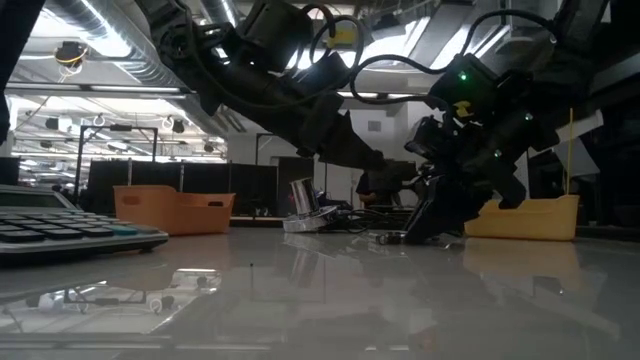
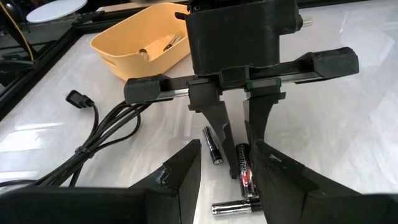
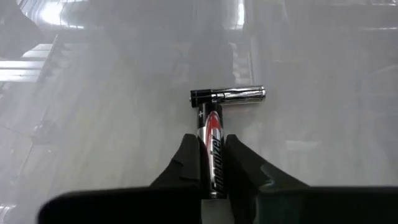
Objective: Sort batteries
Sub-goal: Put the silver battery into the yellow bin
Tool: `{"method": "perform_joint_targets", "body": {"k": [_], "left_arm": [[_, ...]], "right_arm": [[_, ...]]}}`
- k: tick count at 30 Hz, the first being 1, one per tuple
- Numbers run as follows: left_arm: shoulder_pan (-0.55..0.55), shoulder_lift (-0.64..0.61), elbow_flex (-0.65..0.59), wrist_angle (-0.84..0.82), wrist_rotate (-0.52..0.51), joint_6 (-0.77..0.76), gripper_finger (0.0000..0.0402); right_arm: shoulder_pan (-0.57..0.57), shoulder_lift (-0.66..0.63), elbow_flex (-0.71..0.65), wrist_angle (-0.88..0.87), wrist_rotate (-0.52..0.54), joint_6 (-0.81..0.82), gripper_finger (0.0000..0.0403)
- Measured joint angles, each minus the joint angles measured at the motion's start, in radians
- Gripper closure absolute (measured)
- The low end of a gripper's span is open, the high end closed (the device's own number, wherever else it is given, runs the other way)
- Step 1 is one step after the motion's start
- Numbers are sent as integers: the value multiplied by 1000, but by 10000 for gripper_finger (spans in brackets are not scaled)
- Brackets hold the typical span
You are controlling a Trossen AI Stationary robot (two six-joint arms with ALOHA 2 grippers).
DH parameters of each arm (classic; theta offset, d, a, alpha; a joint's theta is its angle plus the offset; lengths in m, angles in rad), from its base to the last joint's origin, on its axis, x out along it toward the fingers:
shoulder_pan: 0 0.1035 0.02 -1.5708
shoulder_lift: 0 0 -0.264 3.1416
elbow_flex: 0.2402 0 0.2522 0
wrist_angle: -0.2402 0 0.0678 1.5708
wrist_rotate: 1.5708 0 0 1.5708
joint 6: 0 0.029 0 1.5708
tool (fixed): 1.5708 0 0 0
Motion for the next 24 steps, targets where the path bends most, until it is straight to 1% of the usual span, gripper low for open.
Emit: {"method": "perform_joint_targets", "body": {"k": [4,8,13,17,21,24], "left_arm": [[0,0,0,0,0,-1,271],[0,0,0,0,0,-1,271],[0,0,0,-20,0,-2,271],[0,0,0,-52,0,-2,271],[0,0,-1,-59,-1,-2,271],[0,0,-1,-71,-1,-2,271]], "right_arm": [[0,-1,0,5,-1,0,380],[1,-21,5,-20,-3,1,363],[2,-91,5,-75,-3,0,362],[1,-168,5,-183,-1,0,367],[1,-271,5,-306,52,0,364],[1,-370,5,-431,135,-1,363]]}}
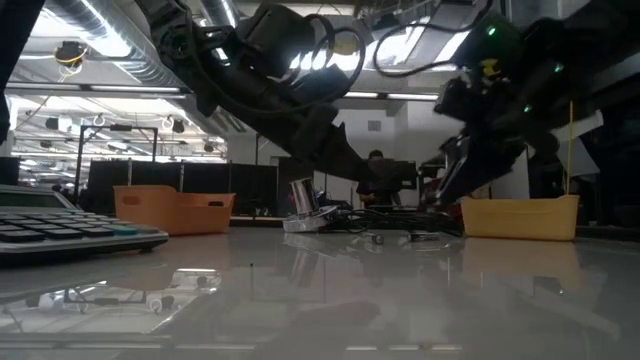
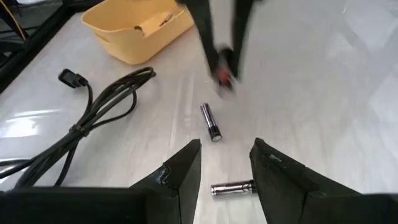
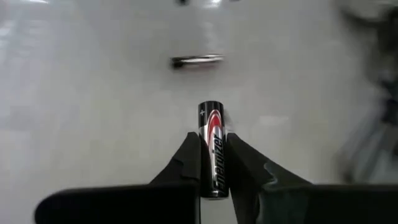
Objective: Sort batteries
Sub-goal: Put the silver battery into the yellow bin
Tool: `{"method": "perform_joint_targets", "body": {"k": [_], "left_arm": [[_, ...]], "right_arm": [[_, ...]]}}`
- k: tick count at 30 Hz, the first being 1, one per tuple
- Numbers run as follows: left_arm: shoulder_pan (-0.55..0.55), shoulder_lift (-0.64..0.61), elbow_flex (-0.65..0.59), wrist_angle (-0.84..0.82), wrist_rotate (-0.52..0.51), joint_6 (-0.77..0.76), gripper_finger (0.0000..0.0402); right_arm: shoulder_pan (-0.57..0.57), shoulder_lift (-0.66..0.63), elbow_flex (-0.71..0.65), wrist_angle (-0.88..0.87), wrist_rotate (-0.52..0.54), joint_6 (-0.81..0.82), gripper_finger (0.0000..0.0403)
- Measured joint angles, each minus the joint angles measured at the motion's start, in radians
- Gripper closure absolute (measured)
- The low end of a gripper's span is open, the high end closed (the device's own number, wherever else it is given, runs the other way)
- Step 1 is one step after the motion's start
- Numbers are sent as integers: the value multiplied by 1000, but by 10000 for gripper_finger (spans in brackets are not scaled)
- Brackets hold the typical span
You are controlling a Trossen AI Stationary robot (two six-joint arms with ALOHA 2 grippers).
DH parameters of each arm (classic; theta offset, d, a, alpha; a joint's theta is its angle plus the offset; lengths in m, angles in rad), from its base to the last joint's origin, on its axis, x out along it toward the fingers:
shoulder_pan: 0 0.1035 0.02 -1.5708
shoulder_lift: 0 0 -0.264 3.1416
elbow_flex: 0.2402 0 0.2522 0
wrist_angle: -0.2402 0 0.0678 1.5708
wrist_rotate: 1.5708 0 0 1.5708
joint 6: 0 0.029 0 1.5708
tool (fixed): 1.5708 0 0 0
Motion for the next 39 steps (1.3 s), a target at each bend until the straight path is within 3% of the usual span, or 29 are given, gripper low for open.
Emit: {"method": "perform_joint_targets", "body": {"k": [7,11,13,21,31,39], "left_arm": [[0,0,0,-4,0,0,271],[0,0,0,-3,0,0,271],[0,0,0,-3,0,0,271],[0,0,0,-3,0,0,271],[0,0,0,-3,0,-23,271],[0,0,0,-3,0,-26,271]], "right_arm": [[-1,-245,0,-267,325,3,362],[-1,-341,0,-411,546,20,361],[-1,-369,0,-481,600,21,361],[-1,-376,-2,-502,568,55,356],[-1,-376,-2,-502,582,61,277],[-1,-376,-2,-498,563,61,266]]}}
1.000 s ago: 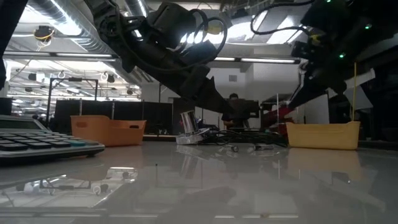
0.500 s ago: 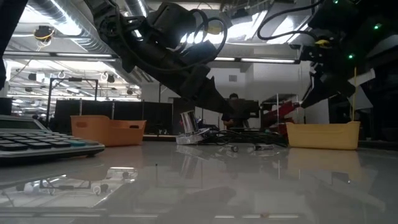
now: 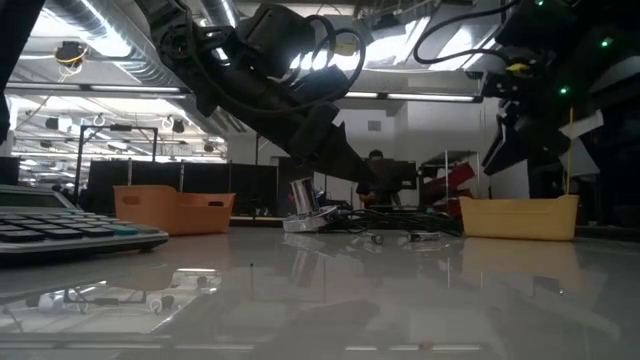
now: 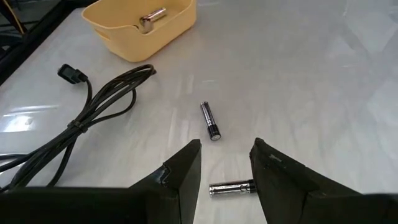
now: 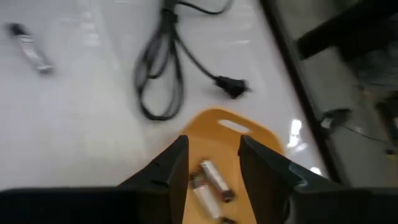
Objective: Sort batteries
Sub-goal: Put the silver battery into the yellow bin
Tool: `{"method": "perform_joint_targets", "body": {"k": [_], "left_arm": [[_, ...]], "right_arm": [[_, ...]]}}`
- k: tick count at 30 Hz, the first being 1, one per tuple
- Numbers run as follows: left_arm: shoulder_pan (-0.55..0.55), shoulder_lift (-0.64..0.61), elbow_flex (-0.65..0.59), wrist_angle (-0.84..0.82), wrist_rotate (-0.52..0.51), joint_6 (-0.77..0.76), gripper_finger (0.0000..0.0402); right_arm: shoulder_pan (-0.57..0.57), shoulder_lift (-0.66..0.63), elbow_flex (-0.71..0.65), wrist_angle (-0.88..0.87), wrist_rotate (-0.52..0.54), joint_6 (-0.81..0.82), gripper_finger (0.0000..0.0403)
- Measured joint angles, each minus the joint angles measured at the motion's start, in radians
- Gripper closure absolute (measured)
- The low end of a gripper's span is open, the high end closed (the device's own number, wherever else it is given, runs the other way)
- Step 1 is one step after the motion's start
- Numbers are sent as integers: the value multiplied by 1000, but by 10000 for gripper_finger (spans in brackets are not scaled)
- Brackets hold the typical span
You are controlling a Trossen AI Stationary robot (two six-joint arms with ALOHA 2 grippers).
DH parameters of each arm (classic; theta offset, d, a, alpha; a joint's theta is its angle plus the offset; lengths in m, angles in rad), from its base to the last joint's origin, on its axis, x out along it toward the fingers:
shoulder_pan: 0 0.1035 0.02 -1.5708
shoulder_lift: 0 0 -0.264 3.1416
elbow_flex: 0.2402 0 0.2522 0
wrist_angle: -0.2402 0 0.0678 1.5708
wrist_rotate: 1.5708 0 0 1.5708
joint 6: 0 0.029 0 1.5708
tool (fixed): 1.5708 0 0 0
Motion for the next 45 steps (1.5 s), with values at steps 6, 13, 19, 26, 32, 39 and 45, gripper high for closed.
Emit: {"method": "perform_joint_targets", "body": {"k": [6,13,19,26,32,39,45], "left_arm": [[0,0,0,0,0,0,271],[0,0,0,5,0,0,271],[0,0,0,4,0,0,271],[0,0,0,3,0,0,271],[0,0,0,2,0,0,271],[-12,-12,0,2,0,-7,271],[-30,-124,0,-69,0,-28,271]], "right_arm": [[0,13,0,67,-263,0,267],[0,147,0,314,-351,-11,267],[0,338,0,489,-489,-12,267],[0,520,0,608,-520,-57,267],[0,604,1,666,-537,-68,267],[0,632,4,673,-544,-62,267],[0,633,4,667,-553,-54,288]]}}
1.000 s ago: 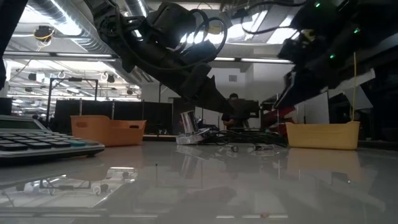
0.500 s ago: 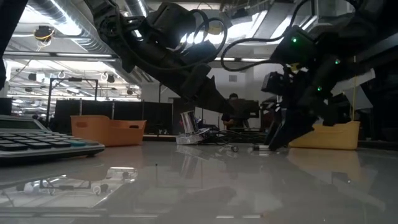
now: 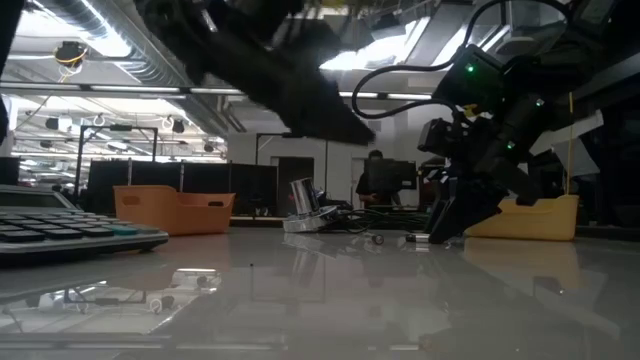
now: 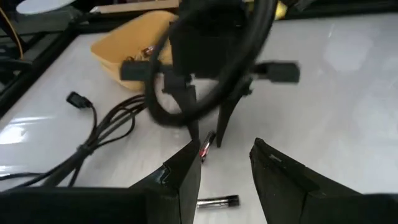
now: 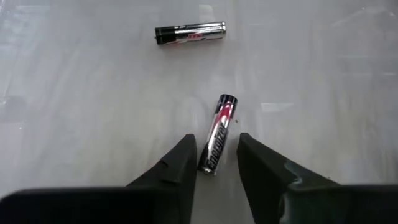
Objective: Sort batteries
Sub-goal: Put the silver battery into the yellow bin
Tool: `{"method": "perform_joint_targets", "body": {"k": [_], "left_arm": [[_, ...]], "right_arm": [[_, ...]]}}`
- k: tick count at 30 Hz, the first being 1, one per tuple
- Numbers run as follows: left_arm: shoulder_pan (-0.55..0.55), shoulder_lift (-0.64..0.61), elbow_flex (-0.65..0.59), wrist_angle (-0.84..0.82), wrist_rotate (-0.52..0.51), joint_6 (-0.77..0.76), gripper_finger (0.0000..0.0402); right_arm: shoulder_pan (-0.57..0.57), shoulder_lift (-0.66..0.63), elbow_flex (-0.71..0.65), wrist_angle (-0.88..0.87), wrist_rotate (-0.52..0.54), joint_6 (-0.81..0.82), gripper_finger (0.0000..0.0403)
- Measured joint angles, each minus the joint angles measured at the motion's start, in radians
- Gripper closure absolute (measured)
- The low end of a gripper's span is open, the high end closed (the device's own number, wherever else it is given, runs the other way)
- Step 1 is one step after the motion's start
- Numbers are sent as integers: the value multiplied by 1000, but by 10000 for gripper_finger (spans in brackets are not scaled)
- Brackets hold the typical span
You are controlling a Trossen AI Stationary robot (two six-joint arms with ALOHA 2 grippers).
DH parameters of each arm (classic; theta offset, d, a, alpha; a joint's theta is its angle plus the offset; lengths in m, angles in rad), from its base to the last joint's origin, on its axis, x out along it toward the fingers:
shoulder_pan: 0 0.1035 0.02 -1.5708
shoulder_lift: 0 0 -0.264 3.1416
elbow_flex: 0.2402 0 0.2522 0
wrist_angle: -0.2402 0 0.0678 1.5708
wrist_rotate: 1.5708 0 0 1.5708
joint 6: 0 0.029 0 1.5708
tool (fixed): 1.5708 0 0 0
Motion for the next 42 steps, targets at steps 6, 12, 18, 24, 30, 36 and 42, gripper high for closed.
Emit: {"method": "perform_joint_targets", "body": {"k": [6,12,18,24,30,36,42], "left_arm": [[1,-214,1,-309,-1,-111,271],[-26,-389,1,-587,-3,-184,271],[-109,-544,-62,-601,-55,-208,271],[-201,-701,-197,-595,-282,-278,271],[-245,-824,-356,-571,-405,-396,271],[-280,-895,-474,-575,-419,-522,271],[-364,-950,-545,-571,-507,-567,271]], "right_arm": [[0,1,-1,-3,-2,21,354],[0,1,-1,-4,1,24,394],[0,1,0,-7,1,24,385],[0,-29,0,-21,1,24,396],[0,-95,36,-160,13,24,395],[0,-129,139,-397,63,23,399],[0,-134,265,-663,131,23,402]]}}
